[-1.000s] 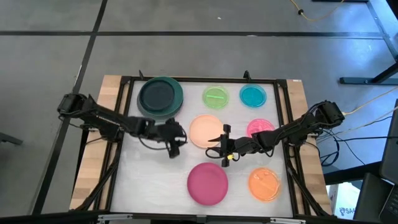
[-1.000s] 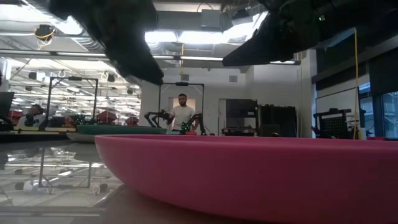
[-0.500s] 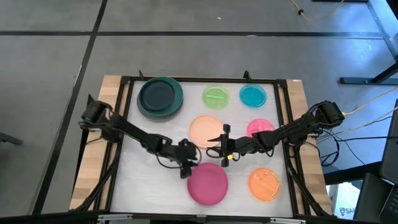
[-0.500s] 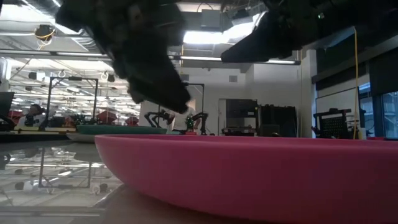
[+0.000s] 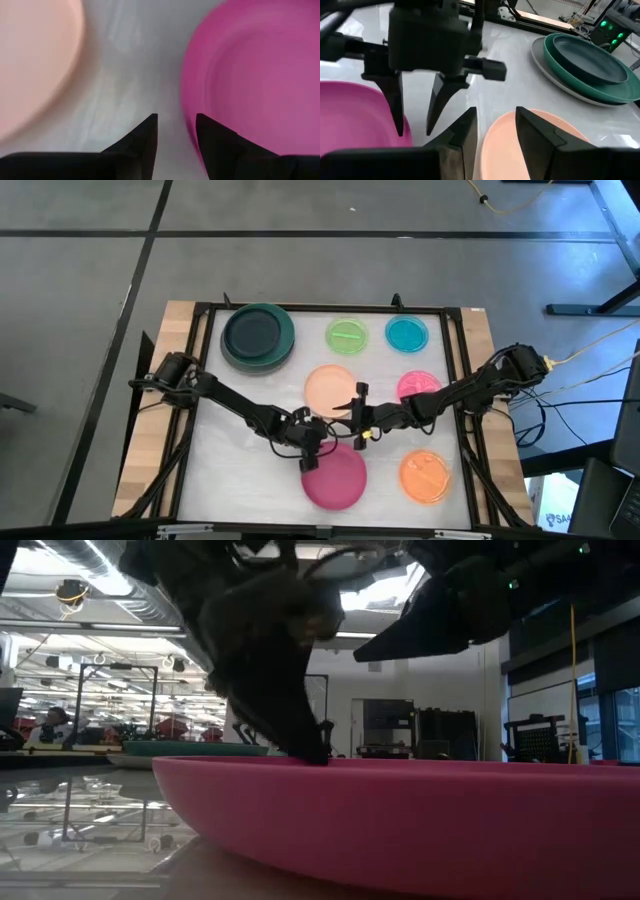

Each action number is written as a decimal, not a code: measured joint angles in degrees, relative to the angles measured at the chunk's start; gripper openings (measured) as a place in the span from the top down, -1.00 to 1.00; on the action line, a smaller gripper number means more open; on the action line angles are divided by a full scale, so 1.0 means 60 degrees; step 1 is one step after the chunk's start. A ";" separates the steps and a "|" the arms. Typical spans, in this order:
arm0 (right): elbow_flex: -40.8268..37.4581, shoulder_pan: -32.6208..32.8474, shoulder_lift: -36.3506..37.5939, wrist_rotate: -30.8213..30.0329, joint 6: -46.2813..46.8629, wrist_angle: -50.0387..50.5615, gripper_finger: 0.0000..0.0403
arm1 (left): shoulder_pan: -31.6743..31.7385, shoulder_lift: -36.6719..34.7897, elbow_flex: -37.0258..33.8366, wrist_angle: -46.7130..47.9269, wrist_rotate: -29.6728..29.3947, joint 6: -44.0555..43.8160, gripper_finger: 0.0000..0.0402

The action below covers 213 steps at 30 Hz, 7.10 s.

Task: Stack plastic plates
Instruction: Stack the pink plate on the black plate, then stack the yellow plate on the pink plate

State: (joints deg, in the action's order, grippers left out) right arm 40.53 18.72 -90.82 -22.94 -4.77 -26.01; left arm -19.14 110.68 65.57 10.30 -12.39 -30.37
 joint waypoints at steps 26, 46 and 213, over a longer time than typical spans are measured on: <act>0.0011 0.0000 -0.0034 -0.0469 -0.0041 -0.0150 0.37 | -0.0008 -0.0478 0.0045 0.0988 -0.0598 0.1576 0.95; 0.0007 -0.0027 -0.0034 -0.1909 -0.0008 -0.0243 0.37 | 0.1618 -0.8426 -0.4150 0.2265 -0.4137 0.0989 0.96; 0.0011 -0.0375 -0.0032 -0.0240 0.0258 -0.0345 0.37 | 0.2549 -0.6782 -0.4038 0.2282 -0.4181 0.3057 0.90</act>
State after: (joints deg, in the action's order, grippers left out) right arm 40.60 16.47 -91.01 -24.38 -3.22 -28.08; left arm -3.84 69.99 41.34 23.99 -37.48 -12.03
